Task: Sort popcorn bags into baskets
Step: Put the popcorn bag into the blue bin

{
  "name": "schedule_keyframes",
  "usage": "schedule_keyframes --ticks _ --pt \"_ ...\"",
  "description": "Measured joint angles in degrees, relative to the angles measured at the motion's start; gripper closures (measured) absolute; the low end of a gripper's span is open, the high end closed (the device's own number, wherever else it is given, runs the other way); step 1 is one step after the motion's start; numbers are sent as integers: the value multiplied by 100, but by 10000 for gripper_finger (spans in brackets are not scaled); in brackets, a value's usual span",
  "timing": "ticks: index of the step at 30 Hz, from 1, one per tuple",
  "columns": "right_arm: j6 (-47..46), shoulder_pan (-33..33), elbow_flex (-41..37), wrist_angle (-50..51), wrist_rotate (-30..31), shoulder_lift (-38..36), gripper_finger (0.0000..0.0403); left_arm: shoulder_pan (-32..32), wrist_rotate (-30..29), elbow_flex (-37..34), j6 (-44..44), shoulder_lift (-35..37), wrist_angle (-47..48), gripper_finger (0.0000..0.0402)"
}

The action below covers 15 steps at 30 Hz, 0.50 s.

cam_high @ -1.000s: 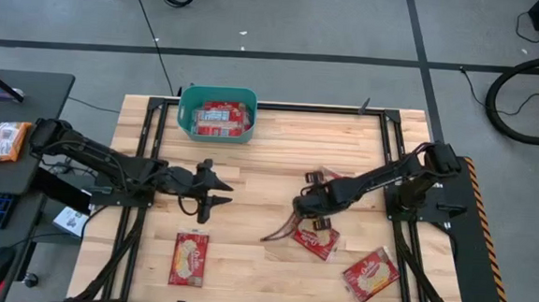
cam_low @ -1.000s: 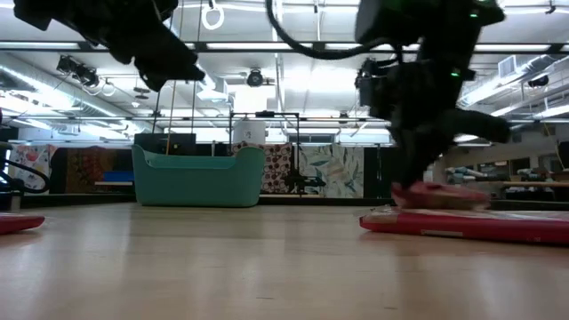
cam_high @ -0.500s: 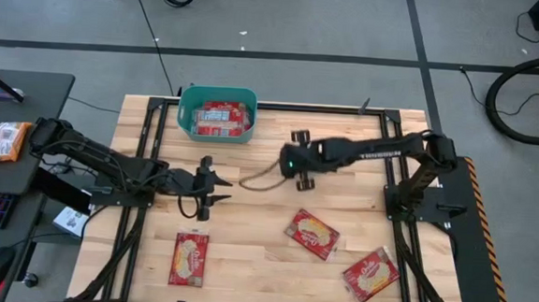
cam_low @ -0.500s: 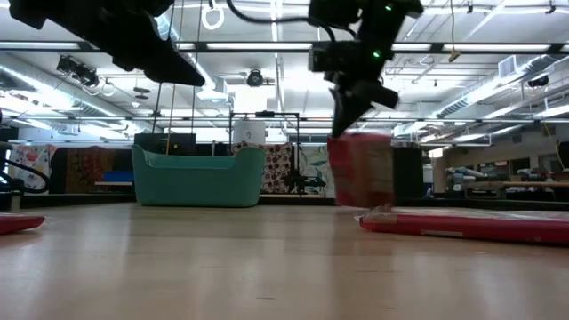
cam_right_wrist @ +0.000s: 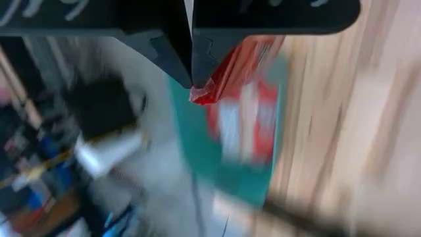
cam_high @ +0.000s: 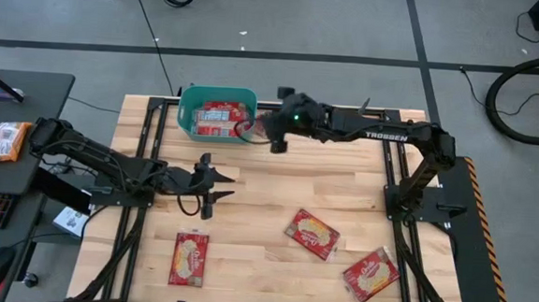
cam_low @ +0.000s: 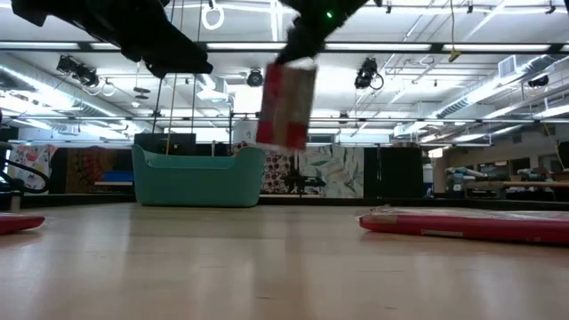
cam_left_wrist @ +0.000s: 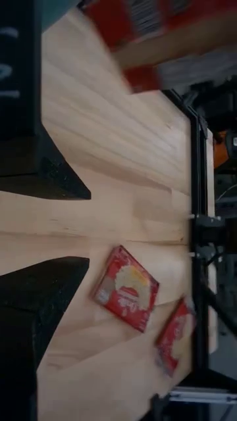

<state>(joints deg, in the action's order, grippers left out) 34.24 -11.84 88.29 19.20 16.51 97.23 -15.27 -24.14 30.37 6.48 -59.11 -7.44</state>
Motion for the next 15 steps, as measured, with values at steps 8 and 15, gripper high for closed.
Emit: schedule_keyframes --ticks 8,15 --pt "2 -306 66 -2252 -1236 111 401 -2 2 2 679 0 -295 246" --pt "-465 -745 1380 -2154 -1669 1251 401 -2 -1 7 781 0 -333 246"
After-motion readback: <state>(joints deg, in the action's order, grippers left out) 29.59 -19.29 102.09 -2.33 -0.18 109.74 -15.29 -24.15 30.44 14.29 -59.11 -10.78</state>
